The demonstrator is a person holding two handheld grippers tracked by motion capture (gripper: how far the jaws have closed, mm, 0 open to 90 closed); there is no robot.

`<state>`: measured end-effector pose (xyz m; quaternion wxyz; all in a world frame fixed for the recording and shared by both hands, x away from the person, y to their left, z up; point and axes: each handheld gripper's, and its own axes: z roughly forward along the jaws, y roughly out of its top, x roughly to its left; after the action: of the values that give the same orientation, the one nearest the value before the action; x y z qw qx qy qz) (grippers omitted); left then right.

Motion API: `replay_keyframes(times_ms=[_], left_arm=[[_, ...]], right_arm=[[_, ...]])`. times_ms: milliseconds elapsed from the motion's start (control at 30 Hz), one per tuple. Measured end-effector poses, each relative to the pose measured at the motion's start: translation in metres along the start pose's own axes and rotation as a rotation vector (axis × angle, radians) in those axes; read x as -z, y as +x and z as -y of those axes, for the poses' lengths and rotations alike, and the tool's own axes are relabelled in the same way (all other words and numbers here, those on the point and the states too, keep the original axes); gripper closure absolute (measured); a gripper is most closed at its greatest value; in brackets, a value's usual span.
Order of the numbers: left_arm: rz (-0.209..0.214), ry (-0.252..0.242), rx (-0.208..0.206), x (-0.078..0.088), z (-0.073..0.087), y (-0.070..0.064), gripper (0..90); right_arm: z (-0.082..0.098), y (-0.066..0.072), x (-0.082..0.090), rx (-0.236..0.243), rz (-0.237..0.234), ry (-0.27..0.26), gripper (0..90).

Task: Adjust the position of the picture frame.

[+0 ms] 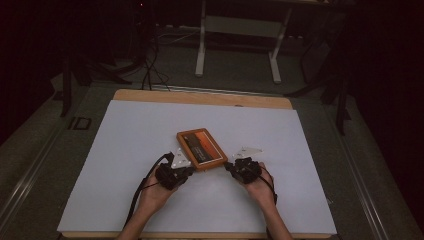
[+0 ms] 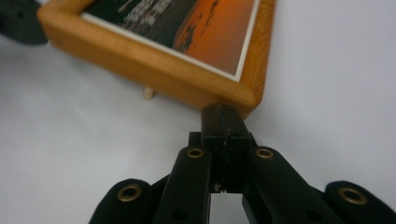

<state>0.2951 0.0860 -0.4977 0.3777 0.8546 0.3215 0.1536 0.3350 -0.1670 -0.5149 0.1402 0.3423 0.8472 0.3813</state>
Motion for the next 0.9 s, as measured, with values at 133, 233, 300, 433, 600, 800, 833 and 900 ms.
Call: replay_keyframes(times_ms=[133,233,300,433,600,800,833,900], left_arm=[[0.024,-0.001,0.004,-0.010,-0.008,-0.001,89.7],[0.039,-0.023,0.023,-0.018,-0.015,-0.002,89.6],[0.036,-0.030,0.025,-0.021,-0.019,-0.004,89.6],[0.053,-0.035,0.032,-0.028,-0.025,-0.004,89.6],[0.070,-0.028,0.028,-0.032,-0.024,-0.006,89.5],[0.059,-0.043,0.043,-0.018,-0.017,0.007,89.4],[0.045,-0.042,0.049,-0.015,-0.015,0.013,89.4],[0.035,-0.042,0.064,-0.011,-0.013,0.021,89.4]], right_arm=[[-0.004,-0.013,-0.001,-0.048,0.015,-0.025,90.0],[-0.005,-0.023,-0.004,-0.093,0.027,-0.035,90.0],[-0.005,-0.028,-0.007,-0.109,0.036,-0.028,90.0],[-0.008,-0.037,-0.012,-0.148,0.041,-0.038,90.0],[-0.026,-0.039,-0.014,-0.155,0.040,-0.067,90.0],[-0.036,-0.023,-0.011,-0.111,0.037,-0.097,90.0],[-0.037,-0.021,-0.009,-0.102,0.034,-0.102,90.0],[-0.040,-0.016,-0.006,-0.084,0.023,-0.109,90.0]])
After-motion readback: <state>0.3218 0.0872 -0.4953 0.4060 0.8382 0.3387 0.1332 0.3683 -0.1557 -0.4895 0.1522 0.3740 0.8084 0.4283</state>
